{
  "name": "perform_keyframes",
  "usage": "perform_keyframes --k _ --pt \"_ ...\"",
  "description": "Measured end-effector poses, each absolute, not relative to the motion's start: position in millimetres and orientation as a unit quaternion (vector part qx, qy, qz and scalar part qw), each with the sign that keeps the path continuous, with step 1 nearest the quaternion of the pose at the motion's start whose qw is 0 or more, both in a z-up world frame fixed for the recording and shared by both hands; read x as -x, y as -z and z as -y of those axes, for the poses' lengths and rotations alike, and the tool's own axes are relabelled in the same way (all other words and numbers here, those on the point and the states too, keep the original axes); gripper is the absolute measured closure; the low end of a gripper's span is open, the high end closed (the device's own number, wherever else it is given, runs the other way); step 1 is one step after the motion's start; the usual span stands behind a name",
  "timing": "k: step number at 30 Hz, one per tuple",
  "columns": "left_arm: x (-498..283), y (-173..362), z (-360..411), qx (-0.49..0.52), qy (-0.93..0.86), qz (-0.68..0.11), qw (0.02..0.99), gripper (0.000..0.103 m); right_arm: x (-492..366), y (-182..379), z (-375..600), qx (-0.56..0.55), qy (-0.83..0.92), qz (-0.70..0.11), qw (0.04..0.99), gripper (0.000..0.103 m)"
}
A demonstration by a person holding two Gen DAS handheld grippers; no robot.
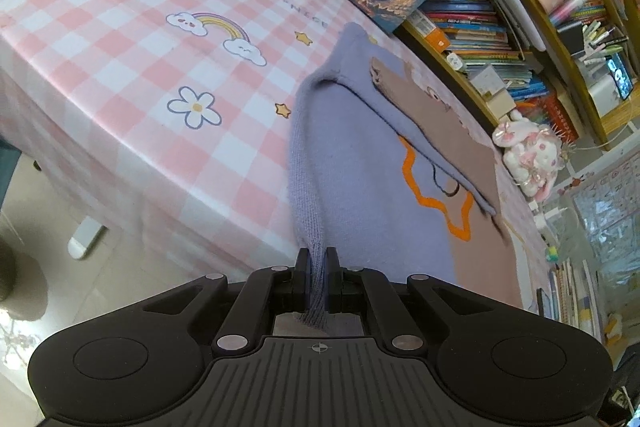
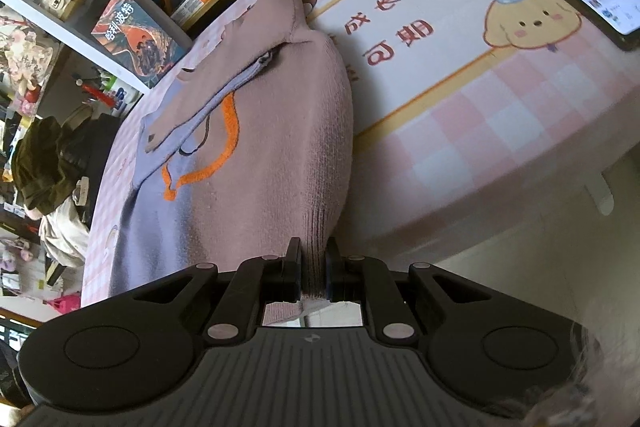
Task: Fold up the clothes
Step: 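Lift the hem with both grippers and fold it over toward the collar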
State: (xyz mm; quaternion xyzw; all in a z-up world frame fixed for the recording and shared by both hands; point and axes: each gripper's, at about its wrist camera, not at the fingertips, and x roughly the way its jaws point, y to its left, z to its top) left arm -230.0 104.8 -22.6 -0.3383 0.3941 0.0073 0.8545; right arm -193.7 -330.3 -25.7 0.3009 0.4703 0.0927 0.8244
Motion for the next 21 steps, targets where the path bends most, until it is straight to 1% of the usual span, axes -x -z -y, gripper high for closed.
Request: perform_keyframes --k 4,9,15,21 --pt "226.2 11.6 -106.2 0.357 0.012 -0.368 0.859 0.099 192.1 20.1 335.2 -0.317 -0.100 -0.463 0.822 0.093" --pt "207.5 -14.1 -112.2 0.389 0.047 -0.308 0.867 0.099 178.7 -1.6 346.5 -0.374 -0.123 -0.419 0.818 0.093" --pt "162.1 -43.2 -121.1 0.415 0.066 -0.248 0.873 0.099 142.2 -34.3 354.4 -0.428 -0.148 -0.351 0.820 0.093" --pt "105.4 -62.8 -127.5 0.416 0.082 -0.216 0.880 0.099 85.8 -65.0 351.8 -0.429 -0.156 -0.301 0.837 0.093"
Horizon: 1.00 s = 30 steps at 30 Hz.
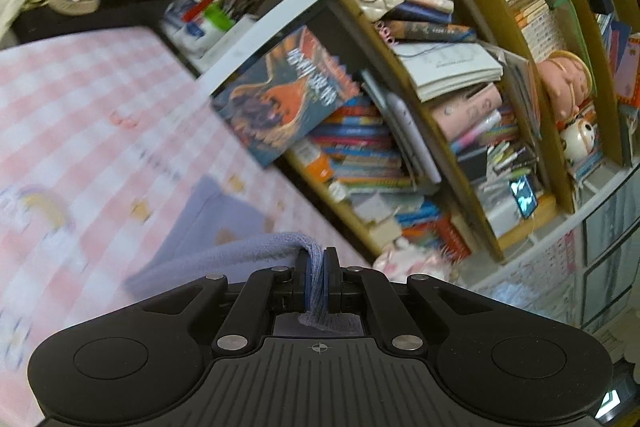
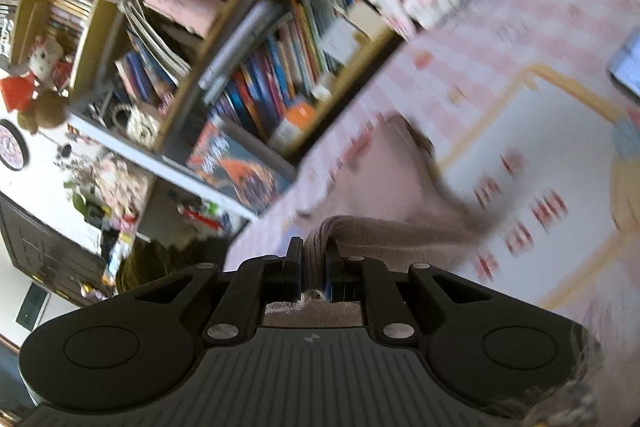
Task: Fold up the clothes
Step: 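Lift the hem with both grippers and fold it over toward the collar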
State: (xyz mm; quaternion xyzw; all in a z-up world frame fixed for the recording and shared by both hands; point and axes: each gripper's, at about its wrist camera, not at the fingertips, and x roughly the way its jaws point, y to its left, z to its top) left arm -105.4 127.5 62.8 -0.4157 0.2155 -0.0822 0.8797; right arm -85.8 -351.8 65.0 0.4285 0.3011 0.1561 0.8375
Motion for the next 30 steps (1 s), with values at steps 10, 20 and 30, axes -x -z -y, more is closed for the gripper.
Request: perform_keyframes --k 10,20,30 --pt "11.0 -50.4 -134.6 0.414 0.085 -0.235 0.876 0.099 0.3 -63.1 334.5 -0.424 -0.130 -0.290 0.848 0.094" --pt "-46.8 -13.1 -140.0 0.394 0.060 -0.297 0.868 0.098 -67.6 -21.5 325.2 -0.405 -0.092 -0.336 0.845 0.093" --pt "-70.2 0.5 -140.0 0.348 0.029 -0.341 0.873 0.060 -98.3 -1.0 317.1 -0.373 -0.064 -0.367 0.850 0.064"
